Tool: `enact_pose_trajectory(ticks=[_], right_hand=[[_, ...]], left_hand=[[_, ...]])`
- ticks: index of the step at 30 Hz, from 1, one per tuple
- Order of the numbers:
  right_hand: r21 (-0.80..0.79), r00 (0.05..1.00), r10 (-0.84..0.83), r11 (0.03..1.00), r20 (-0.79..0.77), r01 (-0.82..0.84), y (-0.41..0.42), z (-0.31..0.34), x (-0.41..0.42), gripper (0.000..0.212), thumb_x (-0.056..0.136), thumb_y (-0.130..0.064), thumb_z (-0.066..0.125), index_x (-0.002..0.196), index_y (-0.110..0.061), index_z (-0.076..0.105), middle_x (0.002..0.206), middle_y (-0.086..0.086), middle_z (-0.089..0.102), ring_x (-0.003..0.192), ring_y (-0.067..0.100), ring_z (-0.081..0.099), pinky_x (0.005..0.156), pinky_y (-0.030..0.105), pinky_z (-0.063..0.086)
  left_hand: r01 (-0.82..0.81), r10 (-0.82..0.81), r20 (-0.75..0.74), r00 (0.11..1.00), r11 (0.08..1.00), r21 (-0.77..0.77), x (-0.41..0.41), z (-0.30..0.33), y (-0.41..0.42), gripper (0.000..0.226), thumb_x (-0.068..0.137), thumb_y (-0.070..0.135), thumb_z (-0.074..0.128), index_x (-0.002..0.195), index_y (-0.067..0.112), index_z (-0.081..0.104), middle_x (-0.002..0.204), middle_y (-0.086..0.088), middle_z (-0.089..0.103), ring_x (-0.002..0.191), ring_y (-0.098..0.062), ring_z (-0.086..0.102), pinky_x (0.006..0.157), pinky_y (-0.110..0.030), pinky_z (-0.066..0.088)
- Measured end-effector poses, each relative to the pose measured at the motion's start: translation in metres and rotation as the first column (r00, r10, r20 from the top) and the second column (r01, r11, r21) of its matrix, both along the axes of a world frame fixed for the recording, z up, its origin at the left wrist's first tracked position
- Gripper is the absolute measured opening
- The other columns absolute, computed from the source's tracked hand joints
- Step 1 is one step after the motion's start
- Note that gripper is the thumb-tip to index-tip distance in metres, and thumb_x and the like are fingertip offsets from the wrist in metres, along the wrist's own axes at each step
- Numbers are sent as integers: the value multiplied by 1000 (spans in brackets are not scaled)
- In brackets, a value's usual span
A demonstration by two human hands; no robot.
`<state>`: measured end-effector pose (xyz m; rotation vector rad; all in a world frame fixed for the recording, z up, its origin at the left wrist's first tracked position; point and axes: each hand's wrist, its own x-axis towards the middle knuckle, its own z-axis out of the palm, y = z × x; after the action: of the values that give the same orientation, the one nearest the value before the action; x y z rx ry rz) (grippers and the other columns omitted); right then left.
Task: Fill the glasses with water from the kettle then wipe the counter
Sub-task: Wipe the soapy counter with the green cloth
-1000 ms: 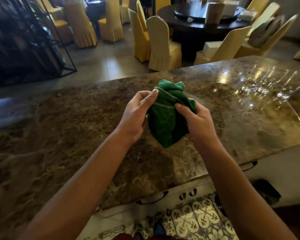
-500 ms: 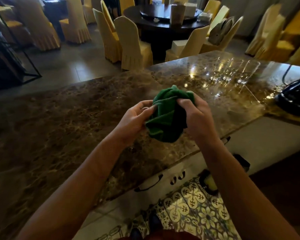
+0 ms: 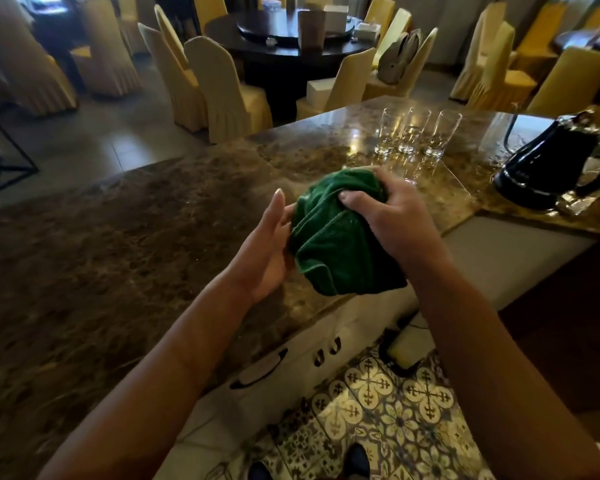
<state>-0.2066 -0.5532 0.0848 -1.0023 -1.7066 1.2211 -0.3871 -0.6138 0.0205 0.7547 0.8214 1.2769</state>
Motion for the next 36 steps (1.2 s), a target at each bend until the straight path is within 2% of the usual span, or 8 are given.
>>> enact_pose_trajectory(ticks=[3, 7, 13, 17, 22, 24, 31, 36], right_hand=[[31, 997, -53, 998, 61, 51, 23, -7, 25, 15, 93, -20, 73, 108, -18, 70, 93, 0, 76, 80, 7, 75, 66, 20, 59], [2, 995, -42, 999, 89, 42, 55, -14, 65, 11, 93, -25, 75, 100, -17, 71, 89, 4, 77, 78, 15, 76, 68, 31, 64], [-259, 968, 150, 961, 201, -95, 95, -45, 111, 40, 93, -54, 69, 105, -16, 74, 96, 7, 80, 90, 24, 78, 89, 51, 62], [-421, 947, 321, 855, -29, -303, 108, -53, 129, 41, 97, -44, 66, 118, -9, 74, 107, 12, 80, 101, 29, 78, 98, 51, 59], [-428, 818, 574, 747, 29, -509, 140, -55, 133, 46, 90, -26, 78, 131, -14, 64, 119, 9, 77, 109, 27, 75, 99, 45, 59], [-437, 783, 621, 704, -1, -559, 152, -56, 126, 43, 92, -15, 77, 133, -12, 64, 120, 10, 77, 110, 29, 75, 97, 43, 60], [-355, 899, 407, 825, -164, -439, 210, -64, 84, 37, 90, 8, 67, 123, -7, 63, 113, 14, 75, 105, 31, 73, 87, 40, 62], [-381, 940, 215, 872, -265, -307, 255, -56, 49, 33, 92, 6, 61, 120, -10, 68, 107, 16, 76, 99, 32, 73, 89, 45, 60]], left_hand=[[-77, 94, -230, 969, 993, 86, 20, 4, 11, 64, 92, 39, 71, 147, 15, 48, 137, -14, 65, 126, -32, 63, 105, -51, 50], [-121, 180, -493, 851, 981, 150, 61, 11, 28, 62, 88, 14, 76, 144, 15, 50, 125, -9, 70, 113, -22, 71, 89, -36, 60], [-349, 437, -433, 788, 898, 269, 105, 7, 52, 42, 87, 5, 77, 124, 19, 65, 114, -4, 72, 104, -21, 73, 81, -28, 60], [-367, 471, -462, 752, 880, 301, 118, 4, 67, 39, 86, 7, 78, 121, 20, 67, 113, -3, 72, 106, -20, 72, 82, -28, 60], [-297, 547, -667, 505, 836, 461, 110, 5, 93, 33, 91, 14, 76, 122, 18, 68, 115, 6, 72, 108, -10, 69, 93, -28, 57], [-280, 559, -682, 472, 828, 485, 101, 4, 106, 32, 91, 16, 77, 121, 19, 68, 114, 7, 72, 109, -10, 69, 93, -28, 56], [-371, 443, -658, 609, 892, 258, 55, 3, 166, 49, 86, 31, 78, 131, 21, 60, 107, -5, 73, 94, -11, 75, 76, -28, 62], [-104, 157, -673, 723, 987, 119, 17, 11, 209, 57, 79, 37, 74, 132, 23, 60, 111, 4, 75, 102, -7, 72, 76, -17, 56]])
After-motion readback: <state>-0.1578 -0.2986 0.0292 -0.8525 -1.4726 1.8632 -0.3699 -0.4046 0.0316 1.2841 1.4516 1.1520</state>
